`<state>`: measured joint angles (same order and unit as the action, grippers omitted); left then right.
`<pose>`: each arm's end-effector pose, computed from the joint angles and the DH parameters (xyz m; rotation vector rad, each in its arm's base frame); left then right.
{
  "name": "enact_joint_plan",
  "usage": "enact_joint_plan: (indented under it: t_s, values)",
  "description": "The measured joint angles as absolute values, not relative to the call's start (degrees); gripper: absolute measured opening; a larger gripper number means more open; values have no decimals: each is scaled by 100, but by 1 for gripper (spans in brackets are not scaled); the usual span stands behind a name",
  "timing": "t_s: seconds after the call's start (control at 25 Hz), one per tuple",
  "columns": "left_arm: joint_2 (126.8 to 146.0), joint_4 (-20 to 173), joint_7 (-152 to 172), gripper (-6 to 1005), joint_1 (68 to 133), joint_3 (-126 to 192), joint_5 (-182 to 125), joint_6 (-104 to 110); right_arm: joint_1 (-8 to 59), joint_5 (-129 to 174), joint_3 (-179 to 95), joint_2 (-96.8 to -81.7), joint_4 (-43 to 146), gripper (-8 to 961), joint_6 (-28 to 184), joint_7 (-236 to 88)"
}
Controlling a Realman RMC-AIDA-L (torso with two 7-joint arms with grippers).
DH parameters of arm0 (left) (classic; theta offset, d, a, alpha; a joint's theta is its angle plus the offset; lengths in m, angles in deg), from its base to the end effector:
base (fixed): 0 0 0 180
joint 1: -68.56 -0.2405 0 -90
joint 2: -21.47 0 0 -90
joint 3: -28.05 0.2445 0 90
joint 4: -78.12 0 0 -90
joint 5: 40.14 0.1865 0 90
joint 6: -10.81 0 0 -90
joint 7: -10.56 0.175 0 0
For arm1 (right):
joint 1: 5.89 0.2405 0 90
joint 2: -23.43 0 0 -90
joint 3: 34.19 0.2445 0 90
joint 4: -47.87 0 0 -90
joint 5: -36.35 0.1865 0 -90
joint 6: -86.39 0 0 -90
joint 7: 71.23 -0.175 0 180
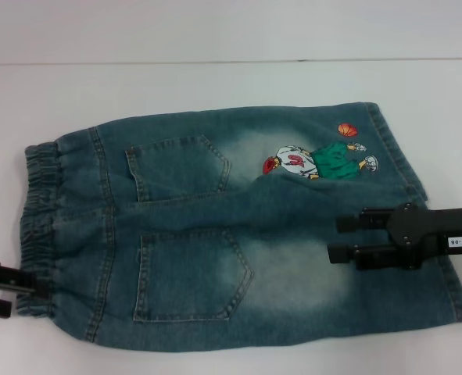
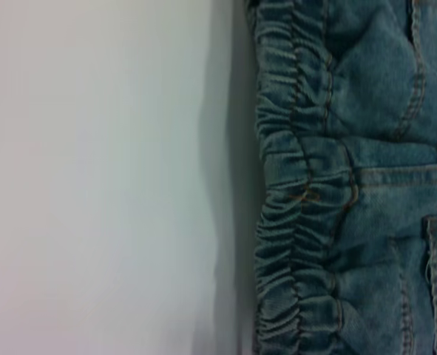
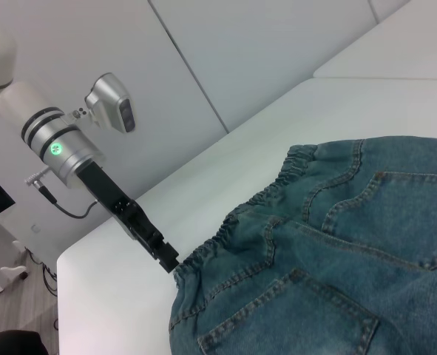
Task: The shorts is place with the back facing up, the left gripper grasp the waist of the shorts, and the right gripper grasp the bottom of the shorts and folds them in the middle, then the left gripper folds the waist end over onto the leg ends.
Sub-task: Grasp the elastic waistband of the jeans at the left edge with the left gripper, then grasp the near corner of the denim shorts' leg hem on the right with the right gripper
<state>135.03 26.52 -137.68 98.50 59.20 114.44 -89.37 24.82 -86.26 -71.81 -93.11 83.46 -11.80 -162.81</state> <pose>-0.3239 0.2747 0.0402 -1.9997 -2.1408 0.0658 0.2375 0.2884 -0.0186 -2.8634 0.9768 0.6591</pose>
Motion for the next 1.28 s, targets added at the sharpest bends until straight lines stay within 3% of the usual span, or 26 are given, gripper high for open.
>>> enact_joint_plan:
  t_s: [0.92,1.28]
  values:
    - [13565,2815,-13632,794,10123,6080,11383,-8797,2483,-8626,-7181,-9320,8346,798,-1156,-16281]
    - [13624,2812,-13412,511,10098,6052,11383,-8704,2479,-8626,-7158,-9320,8346,797,-1141,-16281]
